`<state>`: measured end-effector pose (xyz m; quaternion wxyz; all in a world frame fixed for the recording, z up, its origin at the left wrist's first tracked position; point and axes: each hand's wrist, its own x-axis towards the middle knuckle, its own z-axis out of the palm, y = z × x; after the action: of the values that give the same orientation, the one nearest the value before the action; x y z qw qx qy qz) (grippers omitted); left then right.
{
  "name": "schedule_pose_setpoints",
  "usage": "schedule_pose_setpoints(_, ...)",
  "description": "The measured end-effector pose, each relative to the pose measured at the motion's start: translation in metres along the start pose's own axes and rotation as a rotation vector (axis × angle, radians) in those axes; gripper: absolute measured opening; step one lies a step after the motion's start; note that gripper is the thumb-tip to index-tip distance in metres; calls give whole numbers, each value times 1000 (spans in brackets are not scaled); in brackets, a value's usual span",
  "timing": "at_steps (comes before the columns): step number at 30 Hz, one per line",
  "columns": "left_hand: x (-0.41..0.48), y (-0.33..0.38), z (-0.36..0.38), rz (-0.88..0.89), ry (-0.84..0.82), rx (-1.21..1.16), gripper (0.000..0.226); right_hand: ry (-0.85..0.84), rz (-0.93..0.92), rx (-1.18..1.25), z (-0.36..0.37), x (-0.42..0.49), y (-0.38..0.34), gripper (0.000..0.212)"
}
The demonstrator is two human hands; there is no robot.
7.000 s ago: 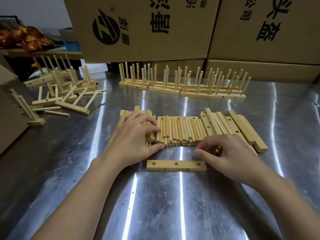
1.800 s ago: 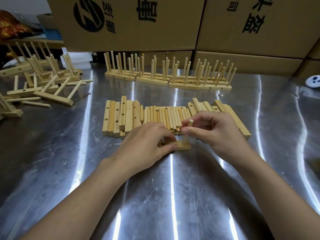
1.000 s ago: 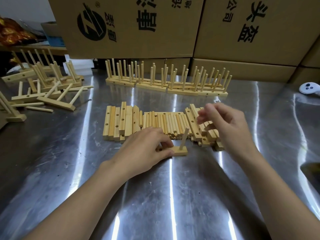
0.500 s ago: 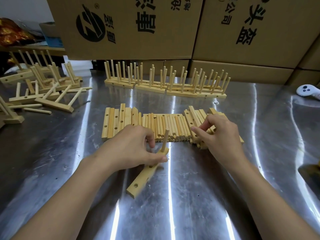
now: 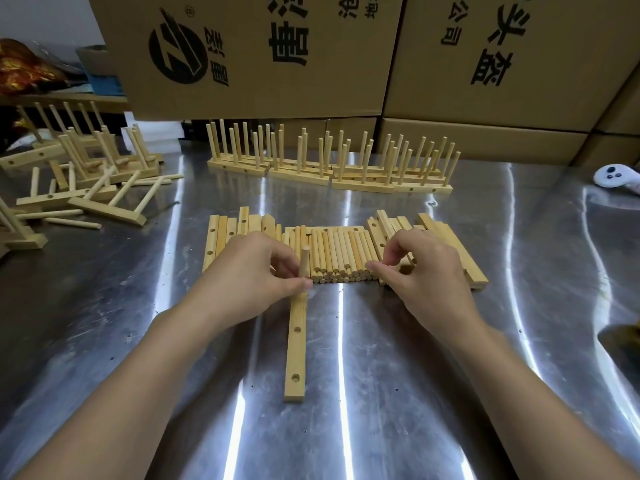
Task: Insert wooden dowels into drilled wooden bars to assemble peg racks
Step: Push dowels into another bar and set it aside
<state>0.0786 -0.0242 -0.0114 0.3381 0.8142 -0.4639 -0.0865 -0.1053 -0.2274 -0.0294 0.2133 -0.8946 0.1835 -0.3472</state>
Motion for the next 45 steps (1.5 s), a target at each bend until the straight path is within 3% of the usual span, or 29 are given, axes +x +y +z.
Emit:
schedule_pose_setpoints(12, -3, 3, -12, -116, 29, 62, 30, -23, -54, -31, 9, -5, -6, 32)
schedule_pose_setpoints(27, -3, 4, -13, -132, -9, 69, 31, -101, -95, -71, 31, -6, -15, 19)
schedule_pose_setpoints(45, -4, 3, -15, -120, -41, 21, 32, -126, -53, -66, 33, -4, -13, 28)
